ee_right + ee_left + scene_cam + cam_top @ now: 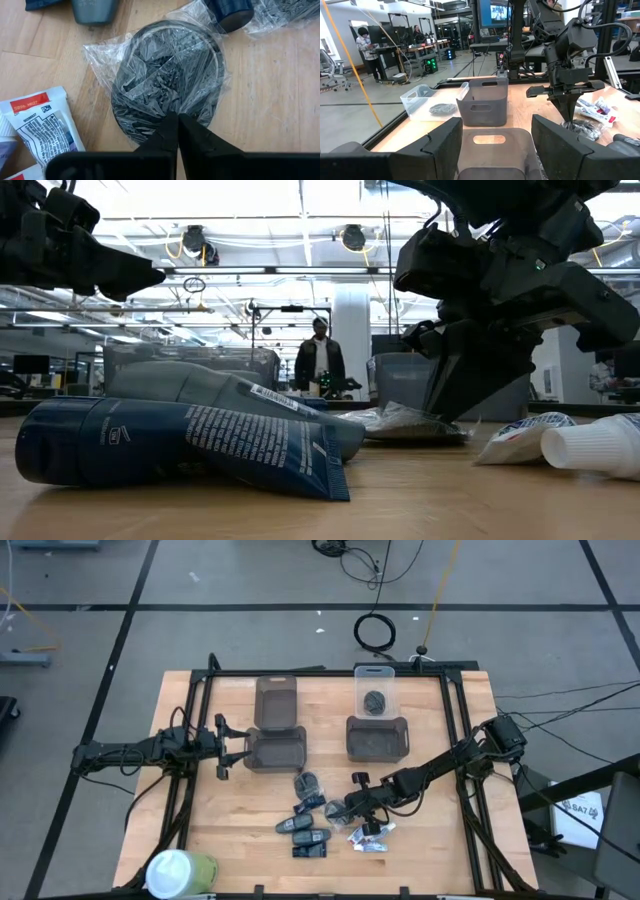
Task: Pick & Place Travel size toiletries
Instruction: Put the bottom black hairbrush into the transparent bin
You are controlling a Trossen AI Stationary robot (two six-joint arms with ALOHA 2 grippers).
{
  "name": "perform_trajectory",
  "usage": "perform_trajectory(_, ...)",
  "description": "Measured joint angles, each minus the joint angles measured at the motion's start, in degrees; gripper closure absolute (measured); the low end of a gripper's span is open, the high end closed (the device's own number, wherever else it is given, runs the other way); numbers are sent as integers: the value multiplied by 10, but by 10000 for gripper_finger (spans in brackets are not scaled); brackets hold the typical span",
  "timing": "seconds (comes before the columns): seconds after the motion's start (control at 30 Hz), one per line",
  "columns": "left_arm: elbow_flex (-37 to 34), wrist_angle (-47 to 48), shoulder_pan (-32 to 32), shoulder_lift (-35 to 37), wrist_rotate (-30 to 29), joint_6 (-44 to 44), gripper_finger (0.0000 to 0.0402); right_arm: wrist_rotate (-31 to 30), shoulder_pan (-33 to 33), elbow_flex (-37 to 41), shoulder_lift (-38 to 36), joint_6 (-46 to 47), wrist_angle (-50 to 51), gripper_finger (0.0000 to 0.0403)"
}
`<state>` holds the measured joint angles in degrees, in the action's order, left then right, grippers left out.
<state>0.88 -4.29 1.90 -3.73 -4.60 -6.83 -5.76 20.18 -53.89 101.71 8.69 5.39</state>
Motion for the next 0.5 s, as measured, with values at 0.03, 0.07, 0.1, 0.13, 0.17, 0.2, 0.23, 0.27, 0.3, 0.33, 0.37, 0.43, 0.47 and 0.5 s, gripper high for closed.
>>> perform_trajectory(0.03,0,0,0,0,0,0,167,0,0,0,0,0,0,402)
perform_trajectory(0.07,0,0,0,0,0,0,167,0,0,0,-1,0,1,402)
perform_trajectory(0.1,0,0,0,0,0,0,167,0,0,0,-5,0,5,402)
perform_trajectory(0.13,0,0,0,0,0,0,167,1,0,1,-9,0,8,402)
perform_trajectory(0.17,0,0,0,0,0,0,167,1,0,1,-12,0,11,402)
perform_trajectory(0.2,0,0,0,0,0,0,167,0,0,1,-16,-1,14,403)
perform_trajectory(0.23,0,0,0,0,0,0,167,1,0,2,-20,-3,19,403)
perform_trajectory(0.27,0,0,0,0,0,0,167,1,0,2,-27,-4,27,403)
perform_trajectory(0.3,0,0,0,0,0,0,167,1,0,2,-34,-4,34,403)
perform_trajectory(0.33,0,0,0,0,0,0,167,1,0,3,-39,-4,35,403)
perform_trajectory(0.37,0,0,0,0,0,0,167,0,0,2,-45,-4,36,403)
perform_trajectory(0.43,0,0,0,0,0,0,167,0,0,2,-58,-4,48,403)
perform_trajectory(0.47,0,0,0,0,0,0,167,0,0,2,-63,-4,49,403)
perform_trajectory(0.5,0,0,0,0,0,0,167,0,0,2,-67,-5,47,403)
